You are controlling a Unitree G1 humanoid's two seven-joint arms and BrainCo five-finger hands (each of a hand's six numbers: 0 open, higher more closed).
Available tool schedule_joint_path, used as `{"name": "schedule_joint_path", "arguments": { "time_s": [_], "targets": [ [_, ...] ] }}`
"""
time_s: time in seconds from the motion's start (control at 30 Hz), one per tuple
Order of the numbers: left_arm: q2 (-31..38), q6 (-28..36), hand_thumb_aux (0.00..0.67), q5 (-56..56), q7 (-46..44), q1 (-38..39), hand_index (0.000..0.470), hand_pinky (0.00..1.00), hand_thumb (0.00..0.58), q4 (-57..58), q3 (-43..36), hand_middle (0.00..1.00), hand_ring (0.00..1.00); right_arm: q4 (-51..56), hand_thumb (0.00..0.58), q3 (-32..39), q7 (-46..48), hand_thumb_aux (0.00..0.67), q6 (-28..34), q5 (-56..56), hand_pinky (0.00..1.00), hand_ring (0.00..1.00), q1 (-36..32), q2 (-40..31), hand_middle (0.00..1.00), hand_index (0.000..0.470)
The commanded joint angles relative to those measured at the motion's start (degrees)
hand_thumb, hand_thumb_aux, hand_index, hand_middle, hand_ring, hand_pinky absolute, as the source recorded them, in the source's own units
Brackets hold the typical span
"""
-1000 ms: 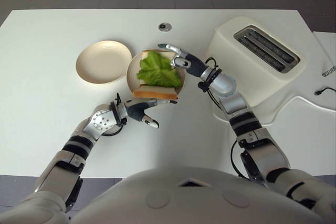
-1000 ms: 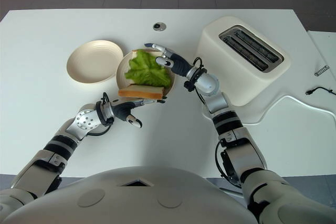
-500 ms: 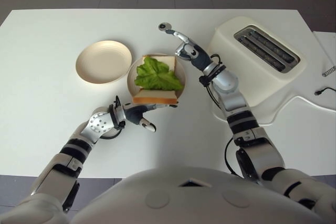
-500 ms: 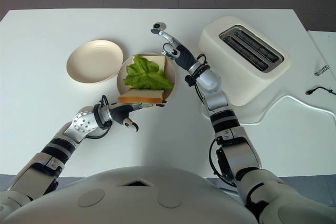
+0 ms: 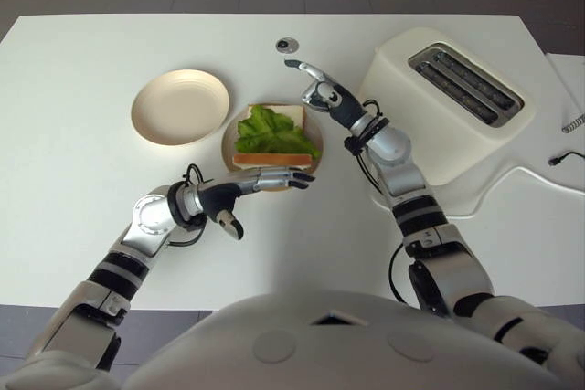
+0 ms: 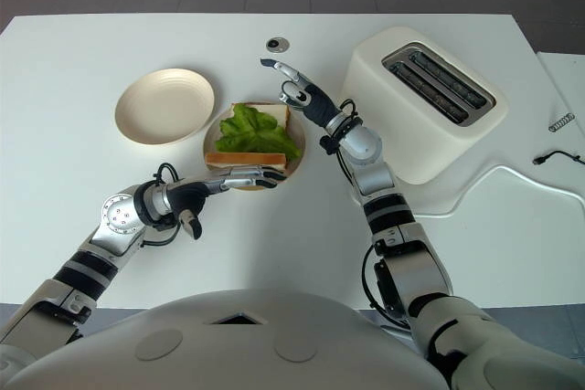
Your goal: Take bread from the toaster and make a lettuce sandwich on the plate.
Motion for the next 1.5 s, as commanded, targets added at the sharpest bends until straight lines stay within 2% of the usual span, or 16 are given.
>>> {"name": "schedule_joint_path", "arguments": {
  "time_s": [0.03, 0.07, 0.1, 0.13, 0.17, 0.33, 0.57, 0.73, 1.0, 1.1, 1.17, 1.23, 1.3, 1.4, 1.5],
  "targets": [
    [-1.9, 1.8, 0.0, -2.4, 0.1, -1.0, 0.0, 0.0, 0.0, -0.2, 2.8, 0.0, 0.0, -4.1, 0.0, -4.7, -2.9, 0.0, -3.1, 5.8, 1.0, 1.0, 0.0, 2.2, 1.0, 0.0],
    [-2.7, 1.9, 0.0, -2.6, 0.6, -1.4, 0.0, 0.0, 0.0, 0.3, 3.8, 0.0, 0.0, -5.7, 0.0, -6.1, -4.0, 0.0, -3.9, 7.2, 1.0, 1.0, -0.1, 2.9, 1.0, 0.0],
    [-3.9, 2.3, 0.0, -3.2, 1.3, -2.0, 0.0, 0.0, 0.0, 0.6, 5.1, 0.0, 0.0, -6.7, 0.0, -6.9, -4.8, 0.0, -4.5, 7.8, 0.57, 0.57, -0.1, 3.3, 0.57, 0.0],
    [-5.1, 3.2, 0.0, -4.2, 2.2, -2.6, 0.0, 0.0, 0.0, 0.7, 6.5, 0.0, 0.0, -7.2, 0.0, -7.2, -5.3, 0.0, -4.9, 8.0, 0.36, 0.36, 0.0, 3.5, 0.36, 0.0],
    [-6.4, 4.2, 0.0, -5.3, 3.5, -3.4, 0.0, 0.0, 0.0, 0.8, 8.0, 0.0, 0.0, -7.7, 0.0, -7.5, -5.7, 0.0, -5.4, 8.1, 0.0, 0.0, 0.2, 3.7, 0.0, 0.0],
    [-11.4, 5.9, 0.0, 0.4, 9.0, -7.3, 0.0, 0.0, 0.0, 7.3, 13.1, 0.0, 0.0, -10.9, 0.0, -9.4, -7.3, 0.0, -7.2, 10.1, 0.0, 0.0, 1.1, 4.7, 0.0, 0.0],
    [-14.6, 4.8, 0.0, 5.7, 11.1, -9.1, 0.0, 0.0, 0.0, 12.7, 14.5, 0.0, 0.0, -12.3, 0.0, -9.8, -7.0, 0.0, -7.0, 11.3, 0.0, 0.0, 1.9, 4.7, 0.0, 0.0],
    [-15.1, 5.8, 0.0, -1.1, 8.1, -8.0, 0.0, 0.0, 0.0, 9.6, 15.9, 0.0, 0.0, -11.2, 0.0, -8.8, -5.6, 0.0, -6.5, 11.0, 0.0, 0.0, 2.6, 4.7, 0.0, 0.0],
    [-16.8, 9.8, 0.0, -10.6, 10.1, -11.1, 0.0, 0.0, 0.0, 8.2, 25.3, 0.0, 0.0, -10.1, 0.0, -7.0, -3.7, 0.0, -6.8, 10.7, 0.0, 0.0, 4.3, 4.9, 0.0, 0.0],
    [-16.2, 15.5, 0.0, -22.6, 1.1, -7.2, 0.0, 0.0, 0.0, -0.7, 24.8, 0.0, 0.0, -9.5, 0.0, -7.2, -3.6, 0.0, -6.7, 10.8, 0.0, 0.0, 4.2, 4.6, 0.0, 0.0],
    [-14.5, 18.3, 0.0, -28.4, -9.3, -1.8, 0.0, 0.0, 0.0, -7.7, 21.6, 0.0, 0.0, -9.2, 0.0, -7.4, -3.6, 0.0, -6.4, 10.9, 0.0, 0.0, 3.9, 4.5, 0.0, 0.0],
    [-12.7, 18.4, 0.0, -28.4, -18.6, 2.7, 0.0, 0.0, 0.0, -10.9, 18.1, 0.0, 0.0, -9.2, 0.0, -7.5, -3.4, 0.0, -5.6, 11.4, 0.0, 0.0, 3.8, 4.5, 0.0, 0.0],
    [-12.4, 17.6, 0.0, -26.0, -23.5, 4.5, 0.0, 0.0, 0.0, -10.5, 16.3, 0.0, 0.0, -9.2, 0.0, -7.5, -3.4, 0.0, -5.3, 11.4, 0.0, 0.0, 3.8, 4.5, 0.0, 0.0],
    [-12.9, 17.2, 0.0, -24.0, -26.9, 4.9, 0.0, 0.0, 0.0, -9.2, 15.7, 0.0, 0.0, -8.7, 0.0, -7.6, -3.4, 0.0, -5.0, 11.1, 0.0, 0.0, 3.6, 4.4, 0.0, 0.0],
    [-14.0, 14.3, 0.0, -18.1, -27.1, 4.0, 0.0, 0.0, 0.0, -4.9, 15.5, 0.0, 0.0, -8.5, 0.0, -7.6, -3.3, 0.0, -4.8, 10.9, 0.0, 0.0, 3.6, 4.3, 0.0, 0.0]
  ]
}}
